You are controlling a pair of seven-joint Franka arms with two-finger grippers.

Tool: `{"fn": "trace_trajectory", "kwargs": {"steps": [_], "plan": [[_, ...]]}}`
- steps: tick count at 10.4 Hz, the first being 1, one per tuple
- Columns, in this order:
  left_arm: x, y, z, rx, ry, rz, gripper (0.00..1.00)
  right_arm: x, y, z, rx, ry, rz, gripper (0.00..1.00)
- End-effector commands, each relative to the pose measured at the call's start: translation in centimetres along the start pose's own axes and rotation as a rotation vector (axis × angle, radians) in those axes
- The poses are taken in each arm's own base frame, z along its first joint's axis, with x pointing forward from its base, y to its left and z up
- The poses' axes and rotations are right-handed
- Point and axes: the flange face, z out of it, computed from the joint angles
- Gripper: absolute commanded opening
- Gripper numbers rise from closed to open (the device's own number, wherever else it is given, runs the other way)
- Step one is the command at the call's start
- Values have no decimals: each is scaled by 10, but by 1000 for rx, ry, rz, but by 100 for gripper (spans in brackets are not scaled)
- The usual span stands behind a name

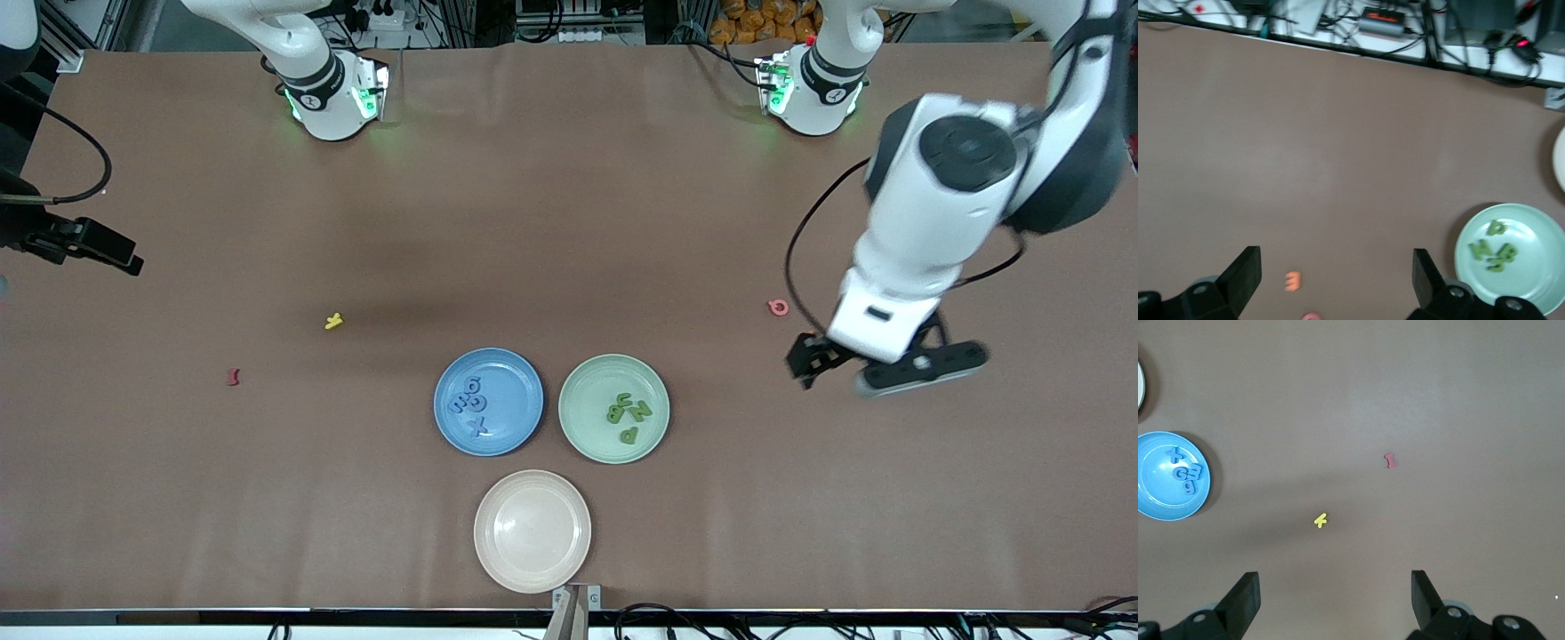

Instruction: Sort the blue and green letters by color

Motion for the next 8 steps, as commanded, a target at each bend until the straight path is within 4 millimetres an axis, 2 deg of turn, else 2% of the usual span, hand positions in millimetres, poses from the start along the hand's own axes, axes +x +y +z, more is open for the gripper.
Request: {"fn": "trace_trajectory", "kwargs": {"steps": [1, 2, 4, 5, 6, 8], "plan": [[3, -66, -44, 21, -95, 41, 100, -4, 8, -11, 22, 17, -30, 100], [11, -92, -64, 6, -109, 46, 100, -5, 6, -9, 19, 11, -29, 100], [19, -128, -74, -15, -174, -7, 100, -3, 6, -8, 19, 9, -29, 100], [18, -141, -95, -22, -149, 9, 100, -3, 7, -9, 18, 12, -27, 100], [18, -152, -102, -27, -144, 31, 100, -3, 8, -10, 20, 18, -24, 100], [11, -159, -102, -18, -198, 30, 100, 0, 9, -8, 21, 20, -21, 100]]}}
